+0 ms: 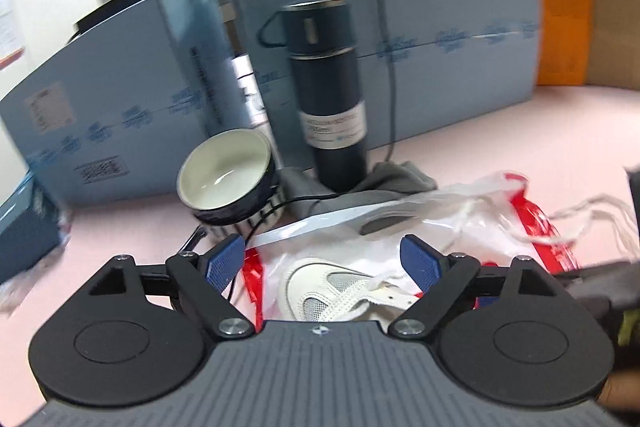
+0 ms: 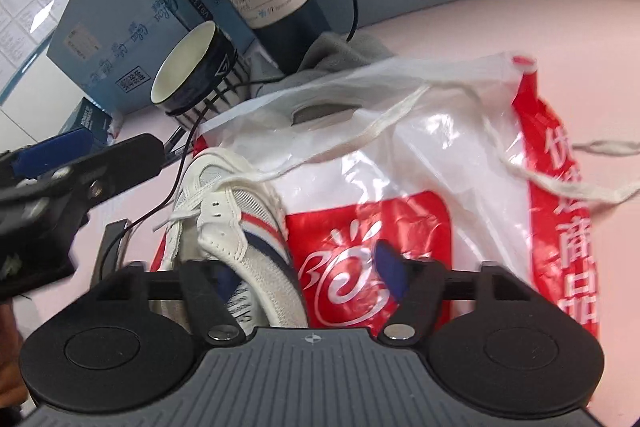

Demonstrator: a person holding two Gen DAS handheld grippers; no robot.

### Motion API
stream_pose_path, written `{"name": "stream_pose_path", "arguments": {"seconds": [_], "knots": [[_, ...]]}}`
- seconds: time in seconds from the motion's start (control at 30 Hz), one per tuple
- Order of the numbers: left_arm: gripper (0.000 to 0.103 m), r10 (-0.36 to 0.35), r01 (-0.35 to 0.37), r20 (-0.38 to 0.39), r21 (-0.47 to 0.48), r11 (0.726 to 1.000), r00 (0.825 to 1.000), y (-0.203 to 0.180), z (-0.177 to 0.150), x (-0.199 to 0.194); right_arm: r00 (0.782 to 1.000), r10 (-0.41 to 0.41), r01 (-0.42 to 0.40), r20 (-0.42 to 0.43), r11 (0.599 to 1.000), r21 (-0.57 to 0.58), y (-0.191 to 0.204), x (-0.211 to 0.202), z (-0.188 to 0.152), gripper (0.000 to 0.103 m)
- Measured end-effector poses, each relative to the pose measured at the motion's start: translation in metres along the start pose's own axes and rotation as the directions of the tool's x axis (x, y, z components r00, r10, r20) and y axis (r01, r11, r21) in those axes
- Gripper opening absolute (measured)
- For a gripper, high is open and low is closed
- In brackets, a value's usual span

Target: Lace up shoes with both hands

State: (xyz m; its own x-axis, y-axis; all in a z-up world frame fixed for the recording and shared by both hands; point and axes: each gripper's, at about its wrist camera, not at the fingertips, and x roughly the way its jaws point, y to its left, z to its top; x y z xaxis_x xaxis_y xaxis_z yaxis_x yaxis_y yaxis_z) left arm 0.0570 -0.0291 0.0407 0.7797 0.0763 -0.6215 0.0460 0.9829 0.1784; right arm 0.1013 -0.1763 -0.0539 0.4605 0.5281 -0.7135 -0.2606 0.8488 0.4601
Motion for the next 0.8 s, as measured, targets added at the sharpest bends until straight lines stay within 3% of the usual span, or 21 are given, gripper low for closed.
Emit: {"name": "stream_pose_path", "arguments": {"seconds": [0.1,0.2,0.3,0.43,0.57,0.67,0.8], "knots": [[0.084,0.025,-0.029,-0.044,-0.091,0.995,0.999,0.001,0.013,0.004,1.000,-0.003,0.002,-0.016,1.000,-0.010,0.000,0.000,0.004,0.074],[0.084,0.111,-0.122,-0.074,-0.162,0.979,0.991,-0.003,0.029,0.007,1.000,-0.016,0.015,-0.023,1.000,-0.013,0.000,-0.001,0.004,0.079],[0.084,0.248,-0.256,-0.075,-0.147,0.955,0.966,-0.021,0.044,0.009,0.999,-0.044,0.043,-0.029,0.999,-0.019,0.002,0.000,0.001,0.081],[0.086,0.343,-0.342,-0.021,-0.135,0.930,0.939,-0.043,0.055,0.005,0.996,-0.088,0.087,-0.026,0.996,-0.025,0.005,0.000,-0.004,0.084],[0.087,0.370,-0.367,0.006,-0.095,0.925,0.929,-0.060,0.057,0.004,0.992,-0.119,0.118,-0.028,0.992,-0.043,0.008,-0.001,-0.007,0.088],[0.088,0.359,-0.354,0.013,-0.128,0.926,0.933,-0.052,0.054,-0.001,0.993,-0.114,0.113,-0.033,0.993,-0.038,0.005,-0.002,-0.006,0.090],[0.089,0.379,-0.380,-0.035,-0.124,0.917,0.925,-0.037,0.049,-0.004,0.994,-0.109,0.108,-0.032,0.994,-0.029,0.001,-0.004,-0.007,0.091]]}}
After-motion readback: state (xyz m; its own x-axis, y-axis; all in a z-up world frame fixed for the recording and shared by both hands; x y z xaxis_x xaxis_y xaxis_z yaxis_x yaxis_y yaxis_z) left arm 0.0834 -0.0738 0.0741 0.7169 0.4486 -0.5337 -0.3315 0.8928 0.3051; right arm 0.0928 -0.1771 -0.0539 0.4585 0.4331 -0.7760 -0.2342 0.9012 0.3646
